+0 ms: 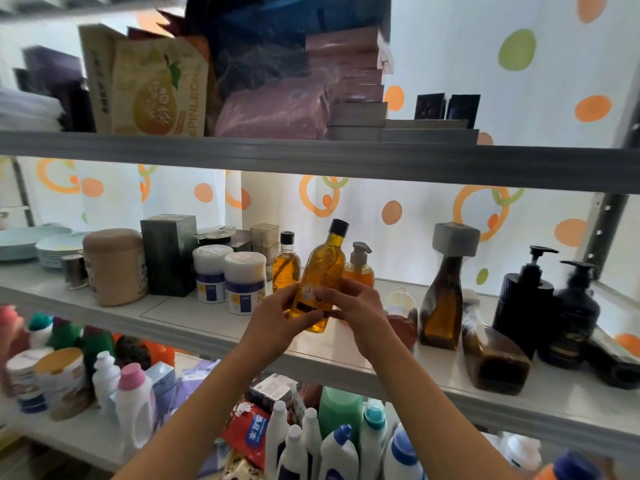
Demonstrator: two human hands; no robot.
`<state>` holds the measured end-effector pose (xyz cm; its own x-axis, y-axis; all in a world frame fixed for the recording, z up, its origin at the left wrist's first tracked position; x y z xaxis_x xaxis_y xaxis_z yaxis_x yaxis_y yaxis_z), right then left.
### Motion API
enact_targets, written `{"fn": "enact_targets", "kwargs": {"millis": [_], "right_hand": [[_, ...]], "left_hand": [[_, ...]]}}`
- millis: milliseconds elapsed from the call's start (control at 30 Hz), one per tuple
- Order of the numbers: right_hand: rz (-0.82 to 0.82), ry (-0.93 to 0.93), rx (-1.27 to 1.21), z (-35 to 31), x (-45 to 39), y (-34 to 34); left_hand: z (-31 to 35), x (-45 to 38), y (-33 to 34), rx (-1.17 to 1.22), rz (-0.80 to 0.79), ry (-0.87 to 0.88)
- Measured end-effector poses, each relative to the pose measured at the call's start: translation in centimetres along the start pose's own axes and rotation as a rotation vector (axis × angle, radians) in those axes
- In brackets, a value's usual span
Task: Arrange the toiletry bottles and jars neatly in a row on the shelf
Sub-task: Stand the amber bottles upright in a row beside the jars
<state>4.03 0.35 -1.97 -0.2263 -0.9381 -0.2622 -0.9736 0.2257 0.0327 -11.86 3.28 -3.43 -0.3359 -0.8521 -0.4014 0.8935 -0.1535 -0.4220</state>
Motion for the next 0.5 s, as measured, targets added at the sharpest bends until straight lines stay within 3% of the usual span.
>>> {"fn": "enact_targets", "kwargs": {"millis": [100,233,367,500], "right_hand": [[0.109,-0.171,0.187,-1.5,0.6,0.6],[0.129,-0.200,0.281,-2.5,0.6,1.1],[0.020,-0.101,0.117,-3.6,0.9,0.2],[-0.008,-0.115,0.106,-4.0,1.2,-0.2]], "left_hand": [[0.9,0.0,0.2,-0.033,-0.028,0.017],[2.0,-0.1,0.1,-0.041,0.069,0.013],[1.9,-0.4,-0.4,-0.061,0.061,-0.022],[2.4,-0.2,-0.1,-0.059,0.103,-0.012]]}}
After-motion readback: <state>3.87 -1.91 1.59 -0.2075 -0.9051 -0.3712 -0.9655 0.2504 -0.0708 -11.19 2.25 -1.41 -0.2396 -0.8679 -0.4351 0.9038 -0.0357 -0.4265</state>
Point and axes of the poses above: each hand's wrist, its own x-axis away from the middle knuckle, its own y-axis out of the palm, z = x × y, the point moved 2 cm from there along -x, towards the middle knuckle, and after that the axes turned 2 degrees about -y, right-handed, at the moved point
